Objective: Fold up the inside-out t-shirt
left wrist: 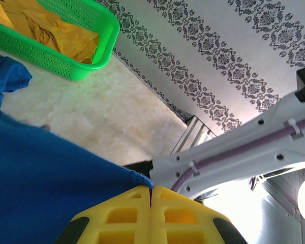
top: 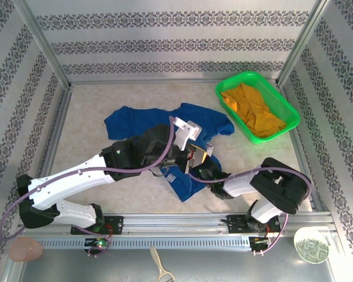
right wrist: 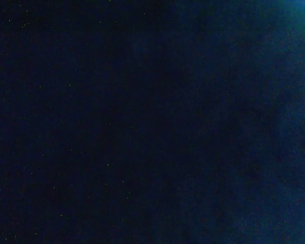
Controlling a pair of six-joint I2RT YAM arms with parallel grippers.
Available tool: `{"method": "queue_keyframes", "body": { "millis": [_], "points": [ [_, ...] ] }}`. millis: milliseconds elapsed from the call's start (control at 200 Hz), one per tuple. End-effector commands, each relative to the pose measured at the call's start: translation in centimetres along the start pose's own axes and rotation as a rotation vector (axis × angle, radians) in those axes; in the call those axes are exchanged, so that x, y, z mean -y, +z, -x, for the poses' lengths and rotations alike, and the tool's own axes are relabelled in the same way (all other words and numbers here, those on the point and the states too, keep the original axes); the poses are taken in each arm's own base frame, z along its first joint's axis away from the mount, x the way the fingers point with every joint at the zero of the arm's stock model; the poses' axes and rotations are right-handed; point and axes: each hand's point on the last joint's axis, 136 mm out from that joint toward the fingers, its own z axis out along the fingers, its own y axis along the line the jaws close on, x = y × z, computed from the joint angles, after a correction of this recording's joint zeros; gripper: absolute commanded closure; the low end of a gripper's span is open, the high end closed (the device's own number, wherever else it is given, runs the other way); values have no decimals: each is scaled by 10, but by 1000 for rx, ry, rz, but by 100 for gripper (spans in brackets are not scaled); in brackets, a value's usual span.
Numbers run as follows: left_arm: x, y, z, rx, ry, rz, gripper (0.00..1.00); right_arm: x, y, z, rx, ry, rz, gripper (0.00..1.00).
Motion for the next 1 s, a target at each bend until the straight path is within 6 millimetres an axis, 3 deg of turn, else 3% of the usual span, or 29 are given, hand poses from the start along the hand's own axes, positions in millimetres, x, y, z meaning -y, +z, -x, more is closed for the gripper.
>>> {"method": "queue_keyframes", "body": {
  "millis": [0, 215, 240, 350, 435, 460, 739, 869, 994],
  "points": [
    [16, 4, 11, 17, 36, -47, 100, -29, -5, -17, 1, -50, 69, 100],
    [12, 15, 10, 3, 50, -23, 100, -30, -27, -50, 44, -123, 23, 100],
    [13, 15, 11, 5, 51, -25, 100, -17, -31, -55, 36, -146, -7, 100],
    [16, 13, 12, 6, 49, -37, 100, -4, -25, -61, 9, -126, -42, 100],
    [18, 9, 14, 12, 44, -43, 100, 7, -13, -59, -24, -91, -61, 100],
    [19, 8, 15, 15, 42, -48, 100, -3, -4, -55, -23, -70, -42, 100],
    [39, 1, 17, 35, 3, -137, 100, -10, 47, -20, -35, -26, -65, 100],
    [63, -6, 21, 45, 17, -195, 100, -8, 58, -13, -38, -13, -84, 73],
    [73, -23, 28, 78, 39, -204, 100, 7, 51, -6, -32, 5, -104, 69]
  ]
}}
